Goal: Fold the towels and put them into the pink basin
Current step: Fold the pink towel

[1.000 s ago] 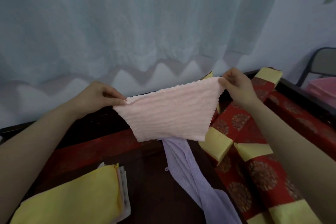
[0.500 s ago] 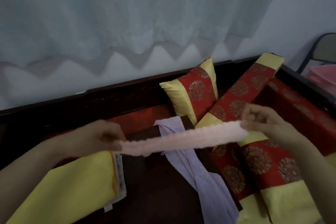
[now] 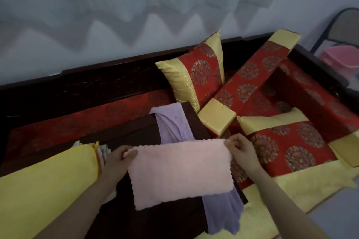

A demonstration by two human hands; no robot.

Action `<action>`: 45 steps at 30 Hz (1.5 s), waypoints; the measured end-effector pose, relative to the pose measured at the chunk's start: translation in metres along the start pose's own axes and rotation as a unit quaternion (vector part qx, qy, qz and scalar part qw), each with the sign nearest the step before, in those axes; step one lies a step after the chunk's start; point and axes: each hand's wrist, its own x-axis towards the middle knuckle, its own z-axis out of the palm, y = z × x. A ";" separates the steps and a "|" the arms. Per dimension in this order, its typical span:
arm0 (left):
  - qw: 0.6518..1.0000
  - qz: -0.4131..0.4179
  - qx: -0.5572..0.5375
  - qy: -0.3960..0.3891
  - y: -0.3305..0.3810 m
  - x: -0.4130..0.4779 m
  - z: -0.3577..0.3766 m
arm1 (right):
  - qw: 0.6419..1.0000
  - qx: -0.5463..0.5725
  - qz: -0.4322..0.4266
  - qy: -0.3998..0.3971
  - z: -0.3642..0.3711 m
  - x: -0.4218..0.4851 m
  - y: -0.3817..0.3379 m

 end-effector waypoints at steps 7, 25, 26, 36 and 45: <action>0.988 -0.122 0.027 0.096 -0.021 0.031 0.032 | 0.991 -0.089 0.099 0.031 0.045 0.042 0.014; 0.947 -0.247 -0.202 -0.030 -0.030 -0.010 0.054 | 0.972 0.039 0.232 -0.023 0.050 0.011 0.015; 0.965 -0.196 -0.172 -0.014 -0.025 -0.014 0.052 | 0.982 0.005 0.188 -0.003 0.051 0.009 0.011; 0.967 0.065 -0.068 0.236 0.014 -0.069 -0.097 | 0.990 -0.086 -0.108 -0.031 0.110 -0.005 -0.130; 0.943 -0.064 0.000 0.327 -0.099 -0.091 -0.253 | 0.980 -0.027 -0.075 -0.182 0.293 -0.057 -0.176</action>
